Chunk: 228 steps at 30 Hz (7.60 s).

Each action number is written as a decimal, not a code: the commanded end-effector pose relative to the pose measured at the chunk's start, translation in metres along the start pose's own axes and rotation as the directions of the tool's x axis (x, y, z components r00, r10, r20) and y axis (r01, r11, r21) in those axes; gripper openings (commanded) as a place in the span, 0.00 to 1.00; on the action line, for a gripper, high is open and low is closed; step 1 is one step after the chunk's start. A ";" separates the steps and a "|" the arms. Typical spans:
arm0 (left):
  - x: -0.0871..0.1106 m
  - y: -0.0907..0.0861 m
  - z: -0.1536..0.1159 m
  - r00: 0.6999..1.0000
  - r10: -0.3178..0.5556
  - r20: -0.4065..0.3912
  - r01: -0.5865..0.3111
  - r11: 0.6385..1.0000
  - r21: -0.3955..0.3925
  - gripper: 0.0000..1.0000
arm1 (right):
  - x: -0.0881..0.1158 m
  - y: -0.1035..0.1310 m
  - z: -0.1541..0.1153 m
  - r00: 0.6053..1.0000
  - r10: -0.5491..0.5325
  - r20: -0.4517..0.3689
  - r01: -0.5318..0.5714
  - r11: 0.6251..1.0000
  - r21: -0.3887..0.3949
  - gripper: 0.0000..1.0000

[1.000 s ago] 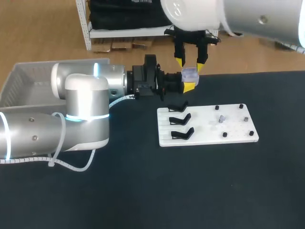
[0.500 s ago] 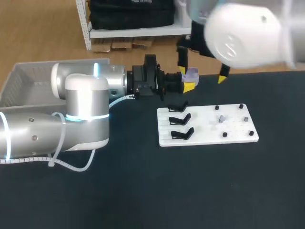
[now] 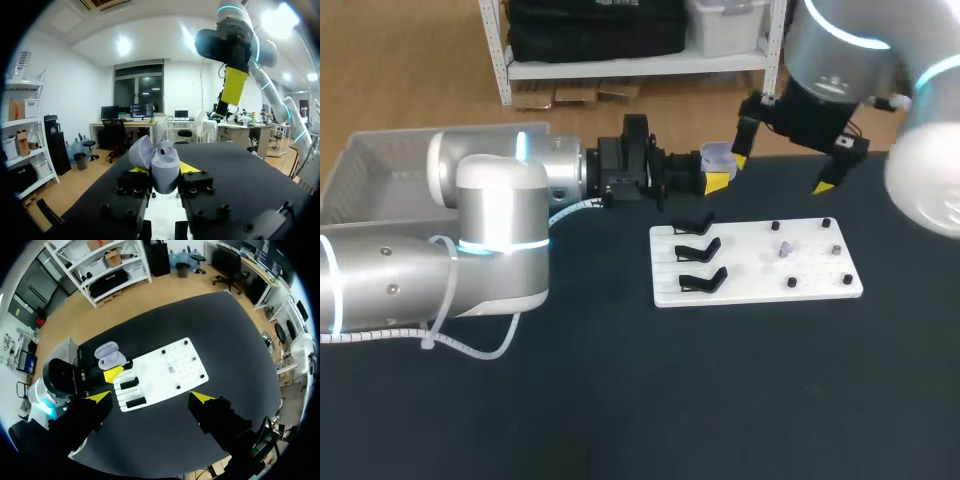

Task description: Pick up each earbud case from the left stands, insert the matching earbuds, close the lid, and place the case in the box.

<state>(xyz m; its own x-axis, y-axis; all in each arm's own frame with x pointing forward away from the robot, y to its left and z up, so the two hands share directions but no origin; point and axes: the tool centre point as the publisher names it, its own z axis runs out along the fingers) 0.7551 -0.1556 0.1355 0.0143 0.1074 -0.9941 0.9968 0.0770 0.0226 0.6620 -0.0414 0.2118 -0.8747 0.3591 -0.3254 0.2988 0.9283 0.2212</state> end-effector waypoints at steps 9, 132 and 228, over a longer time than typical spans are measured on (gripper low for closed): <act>0.002 -0.001 0.000 1.000 0.005 0.008 -0.005 1.000 -0.004 0.00 | 0.012 -0.015 0.017 0.999 -0.024 0.036 0.028 0.993 -0.116 1.00; 0.002 -0.001 0.000 1.000 0.005 0.008 -0.005 1.000 -0.004 0.00 | 0.003 -0.043 0.069 0.950 -0.192 -0.245 0.211 0.976 0.054 0.00; 0.002 -0.001 0.000 1.000 0.005 0.008 -0.005 1.000 -0.004 0.00 | -0.035 0.074 0.070 0.718 -0.672 -0.182 0.679 0.733 -0.025 0.00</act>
<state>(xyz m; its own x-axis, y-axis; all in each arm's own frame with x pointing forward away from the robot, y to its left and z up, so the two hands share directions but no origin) 0.7556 -0.1558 0.1346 0.0138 0.1075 -0.9941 0.9968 0.0773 0.0222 0.7399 0.0237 0.1766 -0.8992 -0.3821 -0.2132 -0.3835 0.9228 -0.0365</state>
